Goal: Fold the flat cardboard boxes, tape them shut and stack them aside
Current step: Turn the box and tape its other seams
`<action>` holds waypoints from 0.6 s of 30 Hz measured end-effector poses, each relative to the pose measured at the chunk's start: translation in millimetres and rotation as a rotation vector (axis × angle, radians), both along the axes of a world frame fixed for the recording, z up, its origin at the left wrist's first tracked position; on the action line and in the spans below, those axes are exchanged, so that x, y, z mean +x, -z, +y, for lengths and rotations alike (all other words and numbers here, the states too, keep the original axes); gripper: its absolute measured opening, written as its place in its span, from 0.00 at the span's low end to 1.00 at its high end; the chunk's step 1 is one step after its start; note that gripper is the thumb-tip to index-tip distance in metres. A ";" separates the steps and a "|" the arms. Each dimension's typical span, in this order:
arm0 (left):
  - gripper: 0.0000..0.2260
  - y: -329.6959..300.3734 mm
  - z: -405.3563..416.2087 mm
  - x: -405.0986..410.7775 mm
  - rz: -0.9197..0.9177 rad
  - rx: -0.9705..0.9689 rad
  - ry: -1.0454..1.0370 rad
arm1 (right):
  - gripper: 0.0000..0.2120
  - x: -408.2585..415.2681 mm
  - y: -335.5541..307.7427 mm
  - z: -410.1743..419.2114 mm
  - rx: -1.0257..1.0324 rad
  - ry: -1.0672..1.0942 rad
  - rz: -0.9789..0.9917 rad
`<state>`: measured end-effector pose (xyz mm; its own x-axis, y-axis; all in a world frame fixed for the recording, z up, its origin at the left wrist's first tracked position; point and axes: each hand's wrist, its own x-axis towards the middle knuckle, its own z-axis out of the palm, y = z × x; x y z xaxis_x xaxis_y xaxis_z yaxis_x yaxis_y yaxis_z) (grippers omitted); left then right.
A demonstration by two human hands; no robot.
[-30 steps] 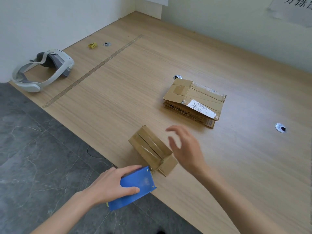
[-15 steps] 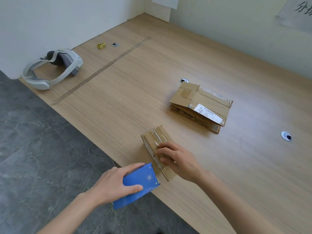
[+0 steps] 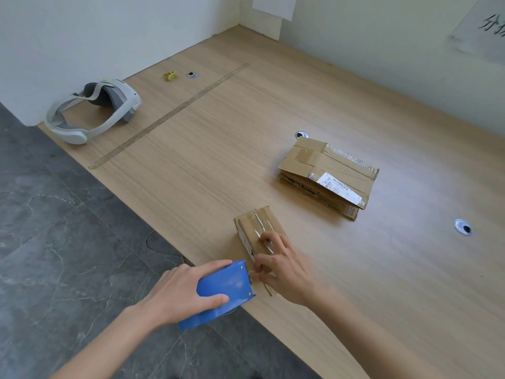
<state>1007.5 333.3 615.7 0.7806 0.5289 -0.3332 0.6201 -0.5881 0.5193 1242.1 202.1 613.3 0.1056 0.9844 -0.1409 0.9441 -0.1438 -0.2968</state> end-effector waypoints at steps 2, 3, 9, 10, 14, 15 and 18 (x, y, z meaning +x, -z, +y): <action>0.30 -1.0 2.5 -3.3 -0.004 0.006 -0.005 | 0.08 -1.3 0.1 0.5 0.002 0.025 0.014; 0.30 -1.9 4.1 -4.6 -0.005 0.018 -0.001 | 0.08 -1.9 0.4 0.6 0.004 0.030 0.015; 0.32 -9.9 11.5 -0.6 0.033 0.159 0.026 | 0.07 -7.0 2.6 1.1 0.013 0.078 0.028; 0.33 -10.7 11.2 0.9 0.041 0.175 0.028 | 0.07 -7.5 2.6 1.1 0.014 0.089 0.040; 0.34 -9.2 10.2 10.1 0.061 0.265 0.028 | 0.05 -6.6 4.8 -0.9 0.024 0.106 0.058; 0.35 -8.1 10.9 13.0 0.063 0.292 0.033 | 0.04 -7.4 5.7 -1.4 0.034 0.113 0.057; 0.35 -6.3 10.4 22.2 0.071 0.363 0.048 | 0.05 -12.5 8.1 -1.7 0.067 0.143 0.058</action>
